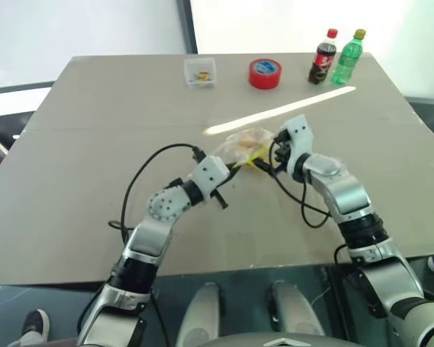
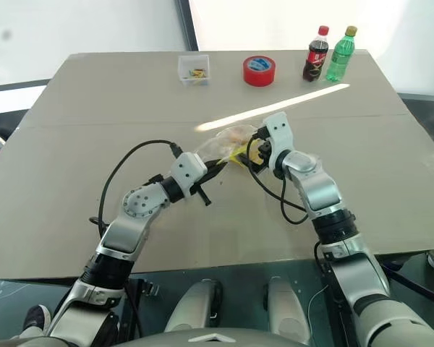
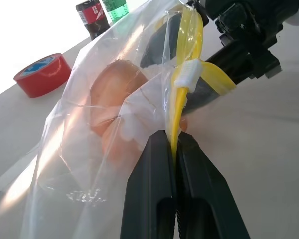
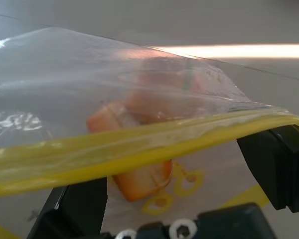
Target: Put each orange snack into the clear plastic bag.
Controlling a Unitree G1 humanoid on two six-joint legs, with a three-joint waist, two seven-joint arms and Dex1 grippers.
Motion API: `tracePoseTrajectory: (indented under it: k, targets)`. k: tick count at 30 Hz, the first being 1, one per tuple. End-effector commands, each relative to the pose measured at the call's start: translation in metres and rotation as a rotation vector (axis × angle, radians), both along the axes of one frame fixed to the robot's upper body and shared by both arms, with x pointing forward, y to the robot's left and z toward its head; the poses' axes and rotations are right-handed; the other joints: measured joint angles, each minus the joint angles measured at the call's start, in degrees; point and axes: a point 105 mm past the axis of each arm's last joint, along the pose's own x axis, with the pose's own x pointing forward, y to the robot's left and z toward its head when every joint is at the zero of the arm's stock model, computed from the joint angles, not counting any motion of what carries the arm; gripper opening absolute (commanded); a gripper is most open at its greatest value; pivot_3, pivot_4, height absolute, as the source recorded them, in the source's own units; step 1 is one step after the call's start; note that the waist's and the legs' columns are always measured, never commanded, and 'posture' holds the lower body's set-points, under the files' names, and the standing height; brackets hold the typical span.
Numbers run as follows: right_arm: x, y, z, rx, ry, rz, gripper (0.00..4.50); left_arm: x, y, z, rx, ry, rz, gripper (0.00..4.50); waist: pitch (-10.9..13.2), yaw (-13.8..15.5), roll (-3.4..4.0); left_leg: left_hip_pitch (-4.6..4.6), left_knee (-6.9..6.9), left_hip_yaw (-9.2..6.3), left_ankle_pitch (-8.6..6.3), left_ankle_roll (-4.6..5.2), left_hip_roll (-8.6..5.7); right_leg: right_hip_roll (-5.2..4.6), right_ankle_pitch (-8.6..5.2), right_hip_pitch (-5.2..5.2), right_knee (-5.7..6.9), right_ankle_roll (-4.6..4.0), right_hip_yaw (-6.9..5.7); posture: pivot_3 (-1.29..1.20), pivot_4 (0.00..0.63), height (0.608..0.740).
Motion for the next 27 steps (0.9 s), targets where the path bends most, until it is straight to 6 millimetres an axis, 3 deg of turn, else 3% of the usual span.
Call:
tracePoseTrajectory:
  k: [1, 7, 12, 20, 27]
  targets:
    - [-0.016, -0.002, 0.025, 0.060, -0.036, 0.116, 4.42, 0.003, 0.007, 0.011, -0.023, -0.041, 0.037, 0.00, 0.0, 0.1, 0.00, -0.01, 0.00, -0.01, 0.00, 0.00, 0.00, 0.00, 0.00, 0.00, 0.00, 0.00, 0.00, 0.00, 0.150, 0.740]
    - [-0.040, -0.022, 0.043, 0.091, -0.003, 0.232, 4.42, 0.009, 0.018, 0.014, -0.040, -0.045, 0.090, 0.00, 0.0, 0.1, 0.00, 0.00, 0.00, -0.03, 0.00, 0.00, 0.00, 0.00, 0.00, 0.02, -0.01, 0.00, -0.02, 0.00, 0.150, 0.740]
    - [-0.057, -0.037, 0.038, 0.014, 0.017, 0.309, 4.42, 0.011, 0.016, 0.014, -0.042, -0.046, 0.088, 0.00, 0.0, 0.1, 0.00, 0.01, 0.00, -0.02, 0.00, 0.00, 0.01, 0.00, -0.01, 0.02, -0.02, 0.01, -0.02, 0.00, 0.150, 0.740]
    - [-0.015, -0.082, 0.027, -0.292, -0.131, 0.117, 4.42, 0.010, 0.017, 0.012, -0.038, -0.040, 0.084, 0.00, 0.0, 0.0, -0.01, 0.03, 0.04, 0.03, 0.00, 0.00, 0.01, 0.00, -0.01, 0.04, -0.02, 0.01, 0.00, 0.00, 0.150, 0.740]
    - [0.016, -0.065, 0.021, -0.424, -0.314, 0.130, 4.42, 0.010, 0.015, 0.010, -0.032, -0.036, 0.076, 0.00, 0.0, -0.1, 0.00, 0.04, 0.02, 0.06, 0.00, 0.00, 0.01, 0.01, -0.01, 0.03, -0.02, 0.01, 0.03, 0.00, 0.150, 0.740]
